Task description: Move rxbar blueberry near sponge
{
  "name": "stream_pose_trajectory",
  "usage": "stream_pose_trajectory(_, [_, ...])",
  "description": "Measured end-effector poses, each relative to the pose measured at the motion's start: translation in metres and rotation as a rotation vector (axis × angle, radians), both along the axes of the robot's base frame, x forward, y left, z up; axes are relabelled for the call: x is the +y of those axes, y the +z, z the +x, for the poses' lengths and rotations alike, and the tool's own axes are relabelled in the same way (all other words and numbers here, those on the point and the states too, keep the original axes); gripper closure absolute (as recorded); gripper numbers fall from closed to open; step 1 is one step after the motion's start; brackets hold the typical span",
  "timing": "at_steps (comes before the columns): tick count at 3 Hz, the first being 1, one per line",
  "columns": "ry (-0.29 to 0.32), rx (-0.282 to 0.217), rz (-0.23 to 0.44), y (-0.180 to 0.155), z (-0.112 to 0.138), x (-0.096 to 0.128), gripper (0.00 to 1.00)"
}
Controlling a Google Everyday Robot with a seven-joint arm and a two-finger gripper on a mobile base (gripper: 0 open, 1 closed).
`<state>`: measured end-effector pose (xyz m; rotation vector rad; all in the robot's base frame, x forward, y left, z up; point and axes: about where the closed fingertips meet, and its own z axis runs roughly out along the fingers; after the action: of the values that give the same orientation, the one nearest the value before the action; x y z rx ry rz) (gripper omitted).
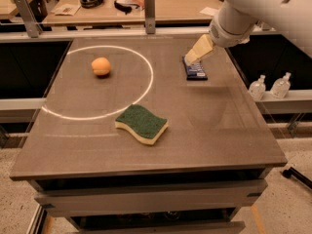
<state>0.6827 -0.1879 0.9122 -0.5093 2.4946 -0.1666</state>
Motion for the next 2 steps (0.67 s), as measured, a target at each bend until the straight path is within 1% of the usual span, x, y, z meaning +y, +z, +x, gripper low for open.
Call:
stream_pose_trajectory(1, [-0.120,0.055,-0.044,-0.014,0.017,0.014,0.00])
stream_pose_trajectory(2, [-0.195,0.114,-0.017,-0.031,0.033,0.023,0.00])
